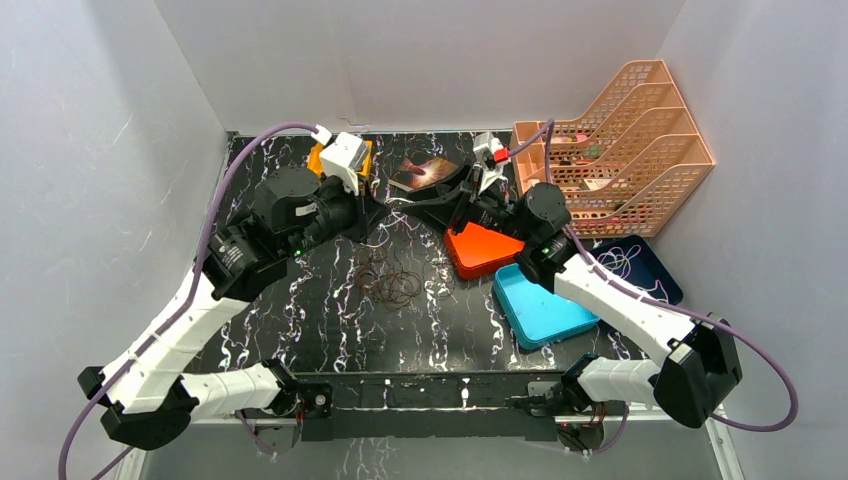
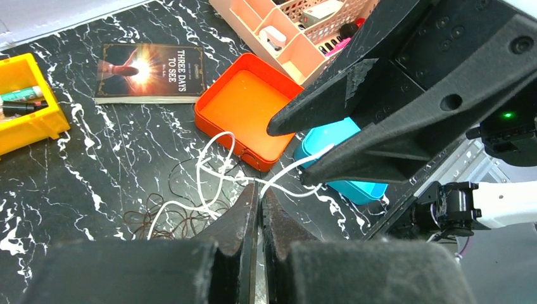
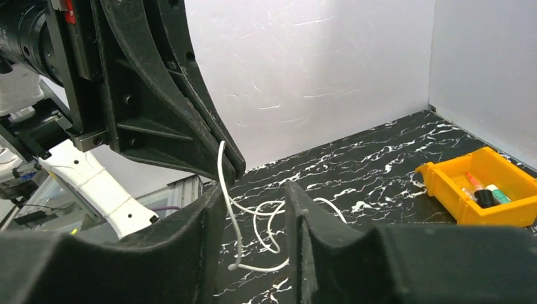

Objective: Untangle the cables
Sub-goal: Place the cable in the bin.

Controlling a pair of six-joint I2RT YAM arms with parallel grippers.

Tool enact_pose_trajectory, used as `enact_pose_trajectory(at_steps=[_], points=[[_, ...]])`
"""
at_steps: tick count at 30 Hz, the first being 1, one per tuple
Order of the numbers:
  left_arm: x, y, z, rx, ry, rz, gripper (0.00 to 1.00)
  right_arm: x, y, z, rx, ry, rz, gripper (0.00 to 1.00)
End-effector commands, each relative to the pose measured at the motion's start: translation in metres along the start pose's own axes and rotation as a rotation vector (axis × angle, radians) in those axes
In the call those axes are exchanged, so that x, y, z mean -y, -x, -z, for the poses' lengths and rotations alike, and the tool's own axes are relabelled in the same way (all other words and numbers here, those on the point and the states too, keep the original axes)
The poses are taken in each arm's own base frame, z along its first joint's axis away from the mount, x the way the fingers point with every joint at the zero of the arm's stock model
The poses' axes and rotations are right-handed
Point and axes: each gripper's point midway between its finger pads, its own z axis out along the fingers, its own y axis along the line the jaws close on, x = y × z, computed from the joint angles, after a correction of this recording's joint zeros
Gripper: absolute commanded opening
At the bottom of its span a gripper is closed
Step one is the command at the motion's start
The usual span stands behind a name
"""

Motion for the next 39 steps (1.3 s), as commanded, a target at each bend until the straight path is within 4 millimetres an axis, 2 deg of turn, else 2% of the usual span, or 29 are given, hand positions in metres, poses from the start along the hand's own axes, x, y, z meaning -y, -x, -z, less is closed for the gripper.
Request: enact_pose_trajectory(at_steps=[1, 7, 9, 13, 15, 19, 24, 27, 30, 31, 34, 39], points=[[0.010, -0.001, -0.002, -0.003, -0.056, -0.011, 0.00, -0.010, 0.036, -0.002, 0.074, -0.002, 0.073, 0.41], [0.014, -0.004, -0.004, -0.013, -0.080, -0.014, 0.00, 0.006, 0.039, 0.006, 0.036, -0.132, 0.092, 0.18], [0.013, -0.004, -0.004, -0.014, -0.075, -0.018, 0.00, 0.014, 0.044, 0.012, 0.021, -0.204, 0.118, 0.14], [0.008, -0.008, -0.005, -0.028, -0.050, -0.022, 0.00, 0.029, 0.069, 0.028, 0.032, -0.359, 0.215, 0.05], [0.004, -0.013, -0.007, -0.046, -0.032, -0.028, 0.00, 0.026, 0.086, 0.033, 0.036, -0.389, 0.260, 0.00], [-0.005, -0.020, -0.013, -0.081, 0.016, -0.042, 0.00, 0.015, 0.112, 0.036, 0.012, -0.402, 0.294, 0.00], [-0.009, -0.029, -0.023, -0.114, 0.038, -0.046, 0.02, 0.002, 0.130, 0.044, 0.040, -0.407, 0.289, 0.00], [-0.006, -0.031, -0.026, -0.119, 0.022, -0.045, 0.19, -0.001, 0.133, 0.046, 0.053, -0.411, 0.270, 0.00], [-0.002, -0.030, -0.028, -0.109, 0.001, -0.041, 0.43, 0.005, 0.134, 0.048, 0.050, -0.447, 0.249, 0.00], [-0.002, -0.030, -0.028, -0.105, -0.004, -0.039, 0.47, 0.007, 0.134, 0.049, 0.050, -0.463, 0.243, 0.00], [-0.001, -0.031, -0.026, -0.083, -0.012, -0.031, 0.58, 0.011, 0.134, 0.050, 0.056, -0.492, 0.223, 0.00], [-0.001, -0.037, -0.029, -0.041, -0.017, 0.011, 0.66, 0.007, 0.137, 0.050, 0.069, -0.476, 0.209, 0.00]])
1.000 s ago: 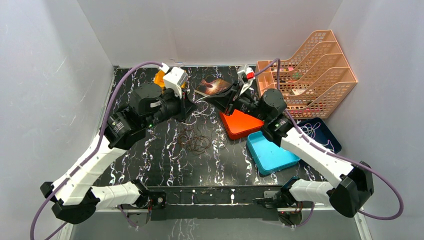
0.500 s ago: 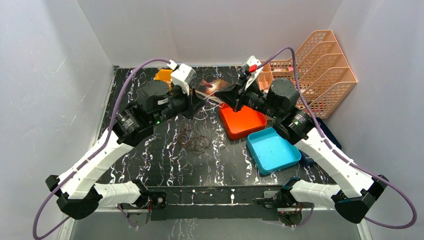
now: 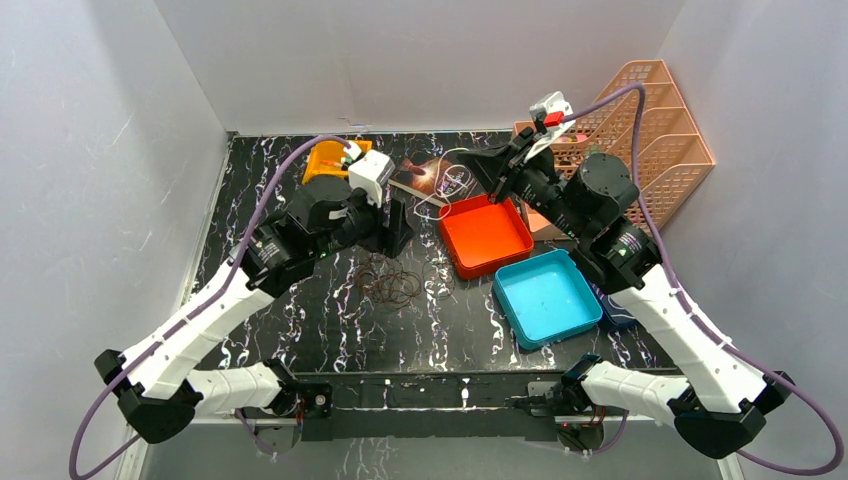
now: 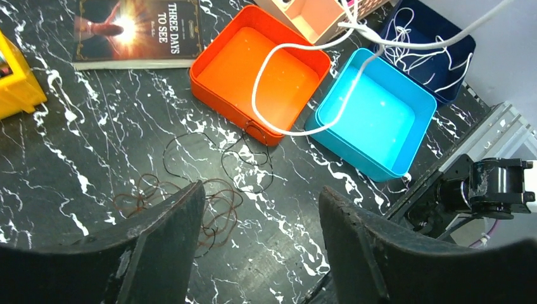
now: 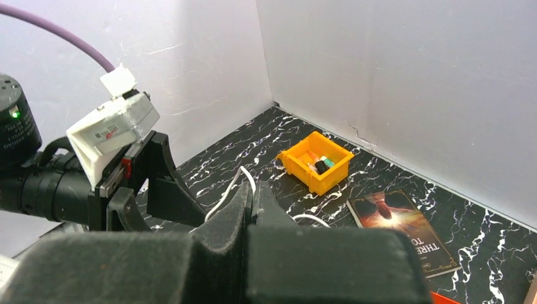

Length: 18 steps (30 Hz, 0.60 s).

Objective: Untangle the cables
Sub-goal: Place the cable in the bin.

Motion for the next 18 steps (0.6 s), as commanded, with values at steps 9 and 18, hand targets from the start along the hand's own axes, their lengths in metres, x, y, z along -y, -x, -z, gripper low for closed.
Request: enact_pose_trajectory(at_steps=[9, 18], points=[[0.006, 0.006, 0.002, 0.163, -0.055, 0.082, 0.70, -0.011, 0.035, 0.010, 0.105, 0.025, -0.040, 0.00], [0.029, 0.007, 0.007, 0.240, -0.195, 0.198, 0.69, -0.010, 0.030, 0.013, 0.107, 0.023, -0.046, 0.00]])
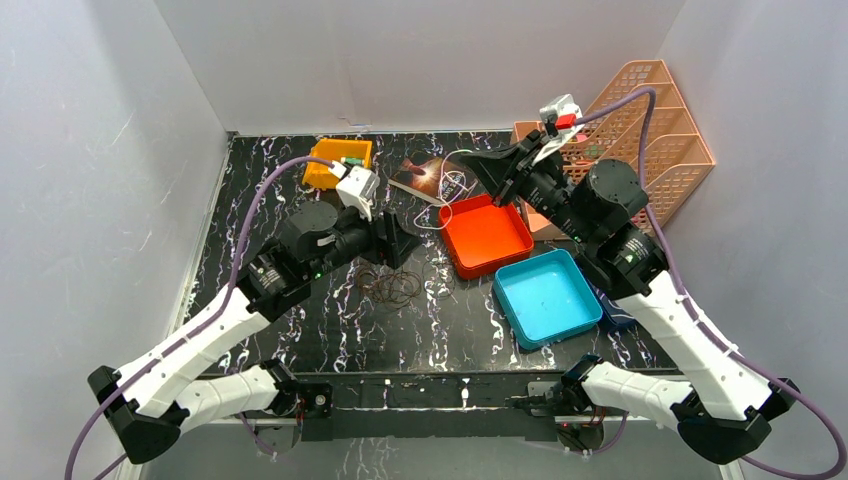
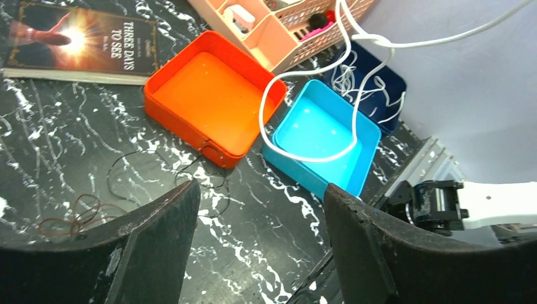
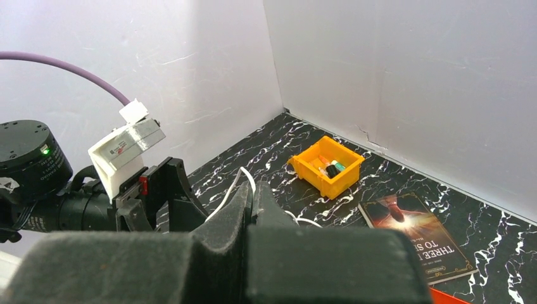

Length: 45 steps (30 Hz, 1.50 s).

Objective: Untangle the cables
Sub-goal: Place the cable in the bin.

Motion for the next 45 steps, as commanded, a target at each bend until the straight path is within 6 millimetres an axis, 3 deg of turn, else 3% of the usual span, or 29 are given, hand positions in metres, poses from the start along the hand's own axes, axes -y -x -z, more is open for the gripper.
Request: enact_pose_trajectory(at_steps=[1, 10, 15, 20, 28, 36, 41, 45], points=[[0.025, 0.023, 0.011, 0.103, -0.124, 0.064, 0.69, -0.005, 0.023, 0.005, 0.084, 0.013, 0.000, 0.00], [0.042, 0.042, 0.026, 0.217, -0.214, 0.202, 0.72, -0.002, 0.019, 0.003, 0.091, -0.001, -0.007, 0.00], [0.035, 0.037, 0.016, 0.241, -0.193, 0.341, 0.79, -0.004, 0.018, 0.002, 0.089, 0.012, -0.018, 0.00], [0.031, 0.031, -0.003, 0.205, -0.161, 0.396, 0.80, -0.007, 0.018, 0.002, 0.088, 0.027, -0.027, 0.00], [0.029, 0.044, -0.016, 0.242, -0.138, 0.416, 0.78, -0.010, 0.013, 0.001, 0.078, 0.045, -0.041, 0.00], [0.022, 0.042, -0.023, 0.246, -0.104, 0.439, 0.61, -0.011, 0.010, 0.000, 0.071, 0.057, -0.051, 0.00], [0.019, 0.042, -0.024, 0.243, -0.081, 0.423, 0.29, -0.010, 0.009, 0.001, 0.070, 0.051, -0.053, 0.00], [0.010, 0.039, -0.019, 0.224, -0.022, 0.380, 0.09, -0.004, 0.020, 0.008, 0.102, 0.008, -0.034, 0.00]])
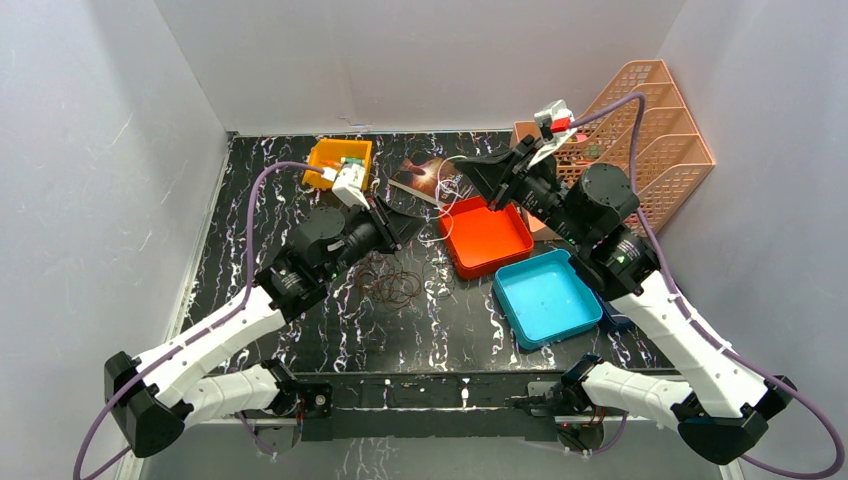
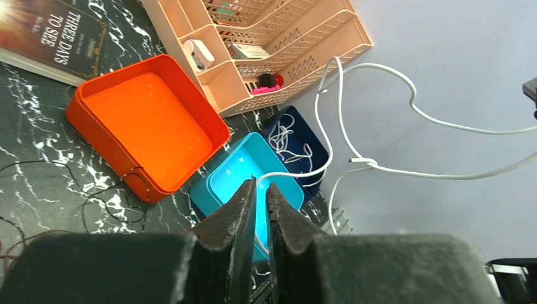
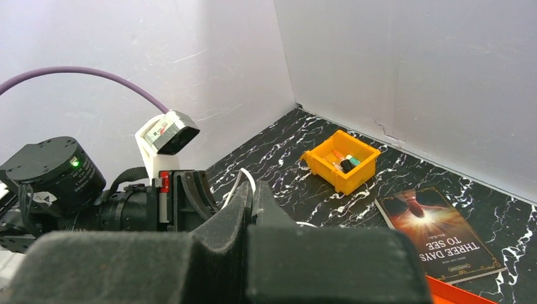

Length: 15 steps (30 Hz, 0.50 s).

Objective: Untangle the cables
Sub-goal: Place the cable in the bin.

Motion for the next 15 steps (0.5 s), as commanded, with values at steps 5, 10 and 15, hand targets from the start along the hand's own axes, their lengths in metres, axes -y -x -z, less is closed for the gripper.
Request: enact_pose_trajectory(at_steps=[5, 10, 15], points=[[-0.028, 0.029, 0.027, 0.062, 0.212, -0.119, 0.01, 0.014, 0.052, 0.029, 0.182, -0.135, 0.060, 0.00], [-0.062, 0.032, 0.050, 0.070, 0.389, -0.174, 0.00, 0.033, 0.066, 0.054, 0.250, -0.264, 0.098, 0.00], [-0.066, 0.033, 0.059, 0.069, 0.411, -0.189, 0.07, 0.037, 0.074, 0.066, 0.271, -0.299, 0.117, 0.00]])
